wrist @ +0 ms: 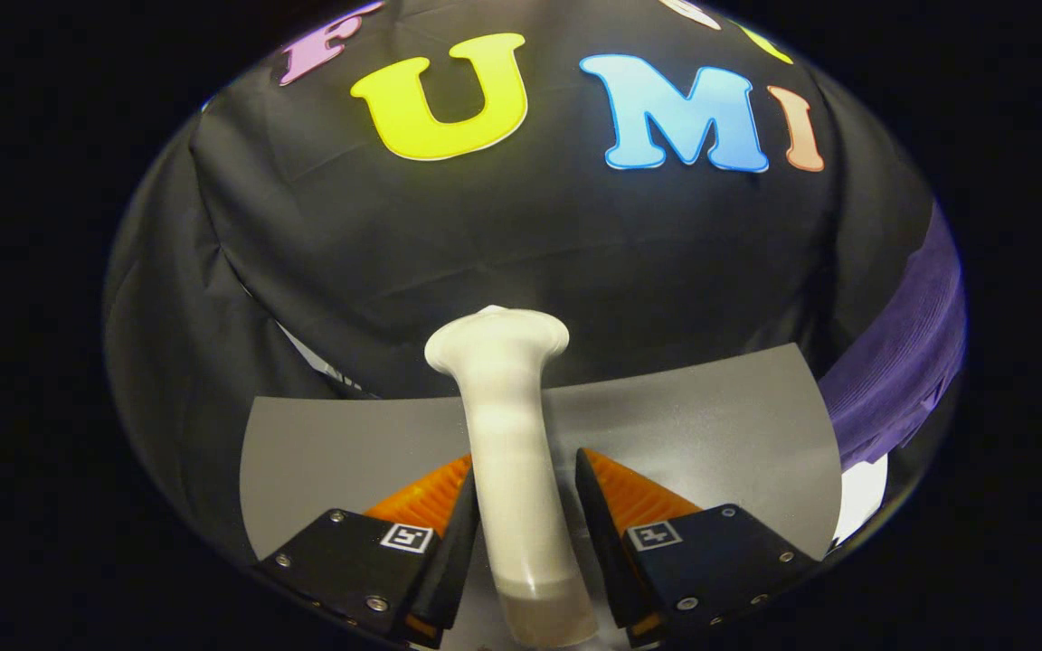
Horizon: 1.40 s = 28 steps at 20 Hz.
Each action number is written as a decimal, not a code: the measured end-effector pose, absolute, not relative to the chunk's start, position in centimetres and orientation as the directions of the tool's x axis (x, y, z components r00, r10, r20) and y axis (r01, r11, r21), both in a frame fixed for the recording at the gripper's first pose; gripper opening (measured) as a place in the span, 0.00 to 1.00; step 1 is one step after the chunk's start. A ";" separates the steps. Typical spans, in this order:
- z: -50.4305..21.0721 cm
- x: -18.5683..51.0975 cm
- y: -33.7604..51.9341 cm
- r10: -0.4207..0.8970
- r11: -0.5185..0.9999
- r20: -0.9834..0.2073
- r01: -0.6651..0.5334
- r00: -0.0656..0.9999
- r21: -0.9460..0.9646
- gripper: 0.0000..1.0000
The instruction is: Iron the clothes twice with a garment steamer, once on the left side and once on the right side.
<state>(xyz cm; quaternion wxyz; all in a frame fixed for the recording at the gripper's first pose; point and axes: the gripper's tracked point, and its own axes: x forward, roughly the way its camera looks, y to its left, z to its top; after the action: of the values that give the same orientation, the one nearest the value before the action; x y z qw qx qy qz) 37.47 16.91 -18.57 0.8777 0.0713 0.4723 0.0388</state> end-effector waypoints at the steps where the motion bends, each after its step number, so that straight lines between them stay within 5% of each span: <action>1: -18.7 37.6 17.0 0.111 0.991 -0.820 -0.001 0.561 0.133 0.57; 14: -18.7 37.4 16.8 0.055 0.996 -0.728 -0.085 0.683 -0.004 0.38; 28: -7.1 29.7 10.2 0.090 0.996 -0.482 -0.091 0.872 0.022 0.36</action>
<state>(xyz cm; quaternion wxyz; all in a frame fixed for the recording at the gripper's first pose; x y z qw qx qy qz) 29.72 10.23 -7.05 0.9674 -0.0008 0.2491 0.0468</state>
